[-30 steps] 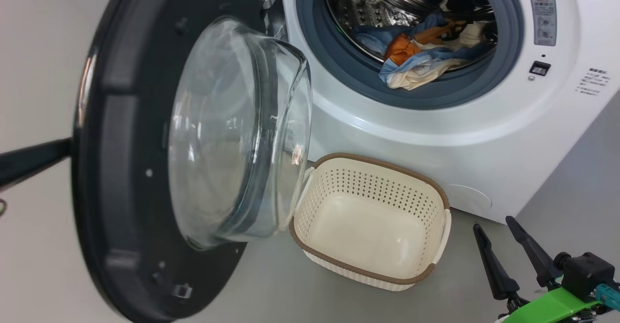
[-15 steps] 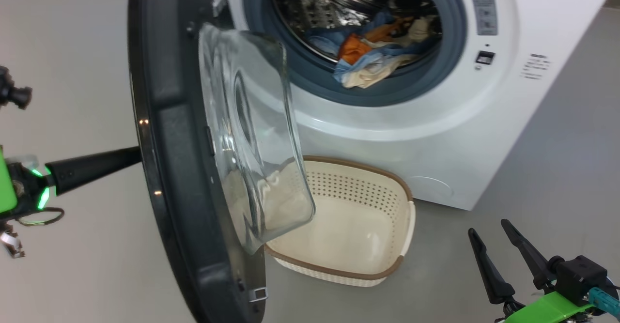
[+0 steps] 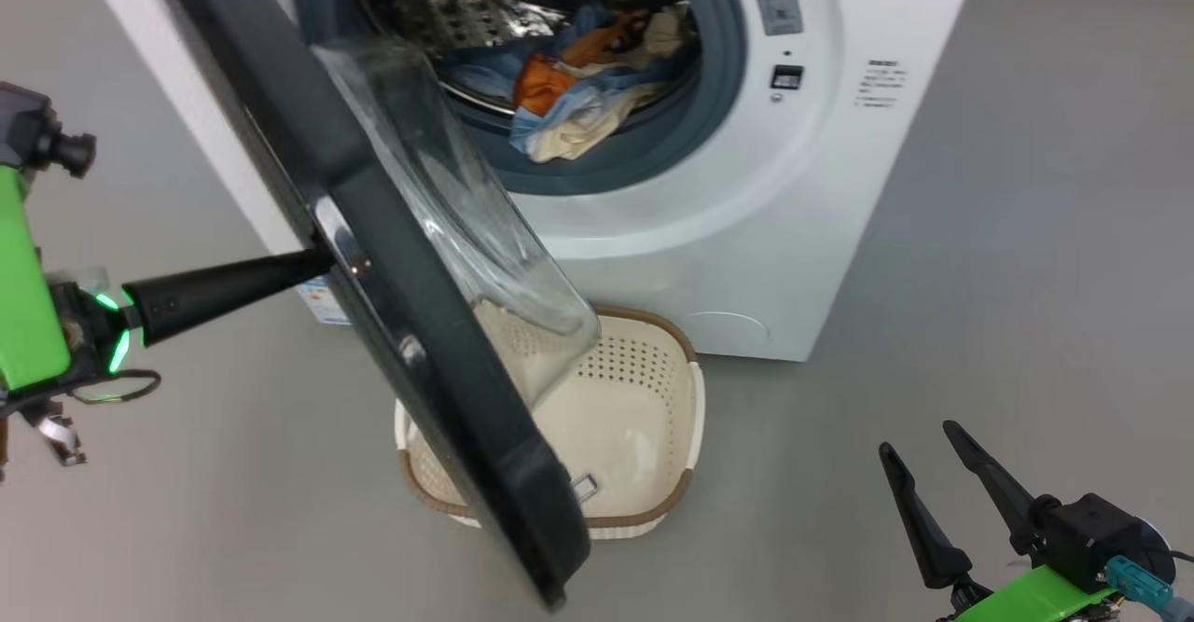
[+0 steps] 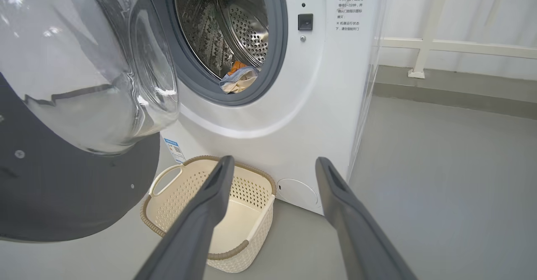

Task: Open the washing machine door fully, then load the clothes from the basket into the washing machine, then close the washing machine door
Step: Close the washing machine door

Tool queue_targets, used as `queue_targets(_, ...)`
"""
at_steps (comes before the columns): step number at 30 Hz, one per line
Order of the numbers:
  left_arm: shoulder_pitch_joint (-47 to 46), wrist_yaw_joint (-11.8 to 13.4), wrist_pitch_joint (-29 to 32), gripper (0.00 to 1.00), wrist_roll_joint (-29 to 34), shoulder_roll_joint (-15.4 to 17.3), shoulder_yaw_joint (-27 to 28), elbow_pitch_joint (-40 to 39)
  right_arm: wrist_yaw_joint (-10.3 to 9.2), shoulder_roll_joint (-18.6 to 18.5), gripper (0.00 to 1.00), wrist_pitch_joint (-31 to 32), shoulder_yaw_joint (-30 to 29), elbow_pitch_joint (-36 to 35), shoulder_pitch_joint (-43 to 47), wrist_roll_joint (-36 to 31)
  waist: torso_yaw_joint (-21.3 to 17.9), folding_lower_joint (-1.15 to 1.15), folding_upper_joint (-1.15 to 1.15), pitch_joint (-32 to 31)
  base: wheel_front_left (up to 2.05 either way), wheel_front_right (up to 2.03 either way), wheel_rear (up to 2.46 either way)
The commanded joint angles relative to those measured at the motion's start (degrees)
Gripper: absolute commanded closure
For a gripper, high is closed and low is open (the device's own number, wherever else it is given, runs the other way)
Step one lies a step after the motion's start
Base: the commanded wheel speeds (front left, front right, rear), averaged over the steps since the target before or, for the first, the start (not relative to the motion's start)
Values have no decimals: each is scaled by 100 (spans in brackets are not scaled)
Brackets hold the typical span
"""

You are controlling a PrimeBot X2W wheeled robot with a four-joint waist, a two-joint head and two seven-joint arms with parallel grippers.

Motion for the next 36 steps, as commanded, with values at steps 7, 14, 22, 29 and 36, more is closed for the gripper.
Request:
queue_targets(7,-453,-18,-197,100,176,91,227,-120,9,14,0,-27,43,-174,-155,-85,-469,0,0,116,0,0,0)
queue_targets(14,-580,-18,-409,100,324,9,181,-92,9,89,0,-27,44,-183,-194,-88,-769,0,0,217,0,0,0)
queue_targets(22,-775,-18,-675,100,481,-22,60,23,9,175,0,-27,7,-194,-274,-94,-1082,0,0,376,0,0,0)
queue_targets(29,-935,-18,-891,100,520,5,38,151,9,242,0,-27,-13,-199,-328,-91,-1303,0,0,463,0,0,0)
queue_targets(36,-962,-18,-1109,100,499,36,-55,225,9,289,0,-27,-86,-207,-309,-85,-1365,0,0,477,0,0,0)
